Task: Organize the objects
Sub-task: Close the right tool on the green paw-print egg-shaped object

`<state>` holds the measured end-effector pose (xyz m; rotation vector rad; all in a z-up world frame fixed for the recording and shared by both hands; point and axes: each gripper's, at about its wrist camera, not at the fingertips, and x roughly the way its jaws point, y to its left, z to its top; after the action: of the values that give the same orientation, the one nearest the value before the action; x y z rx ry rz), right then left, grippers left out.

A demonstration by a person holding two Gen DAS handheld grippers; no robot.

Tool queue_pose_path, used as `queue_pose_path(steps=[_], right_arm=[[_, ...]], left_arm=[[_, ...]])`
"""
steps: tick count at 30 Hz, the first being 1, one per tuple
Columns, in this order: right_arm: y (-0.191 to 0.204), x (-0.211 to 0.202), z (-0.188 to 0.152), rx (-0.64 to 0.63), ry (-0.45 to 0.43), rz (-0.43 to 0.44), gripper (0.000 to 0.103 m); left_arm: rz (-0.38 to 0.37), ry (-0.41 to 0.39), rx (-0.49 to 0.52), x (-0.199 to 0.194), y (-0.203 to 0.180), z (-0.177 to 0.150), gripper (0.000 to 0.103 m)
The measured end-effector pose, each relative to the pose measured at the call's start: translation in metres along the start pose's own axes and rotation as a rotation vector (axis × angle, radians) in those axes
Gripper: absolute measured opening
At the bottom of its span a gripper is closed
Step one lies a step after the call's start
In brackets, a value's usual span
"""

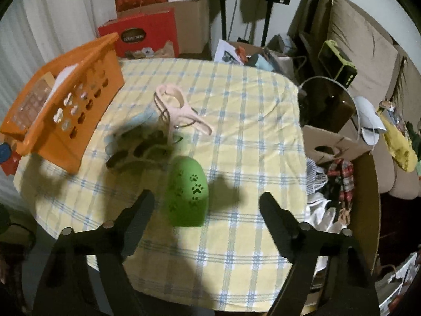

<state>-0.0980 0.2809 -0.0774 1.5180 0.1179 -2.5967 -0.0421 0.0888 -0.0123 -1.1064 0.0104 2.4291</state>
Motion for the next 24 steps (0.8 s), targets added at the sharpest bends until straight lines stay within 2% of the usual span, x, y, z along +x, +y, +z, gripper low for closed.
queue_pose_path(steps=[7, 11, 13, 14, 18, 24], right_arm=[[0.001, 0.017, -0.003, 0.002, 0.004, -0.015, 0.075], [0.001, 0.025, -0.005, 0.004, 0.002, -0.025, 0.067], [0.0, 0.028, -0.006, 0.009, 0.008, -0.014, 0.046], [0.0, 0.029, -0.007, 0.009, 0.013, -0.014, 0.04], [-0.004, 0.028, -0.01, 0.015, 0.009, 0.009, 0.039], [-0.016, 0.016, -0.019, 0.055, 0.001, 0.045, 0.034]], left_arm=[[0.026, -0.018, 0.029, 0.005, -0.009, -0.016, 0.1], [0.038, -0.029, 0.028, 0.012, -0.013, -0.021, 0.098], [0.033, -0.014, 0.024, 0.019, -0.014, -0.023, 0.096], [0.031, -0.007, 0.024, 0.022, -0.015, -0.025, 0.093], [0.025, 0.016, 0.028, 0.034, -0.021, -0.026, 0.091], [0.039, 0.058, 0.07, 0.053, -0.034, -0.023, 0.081]])
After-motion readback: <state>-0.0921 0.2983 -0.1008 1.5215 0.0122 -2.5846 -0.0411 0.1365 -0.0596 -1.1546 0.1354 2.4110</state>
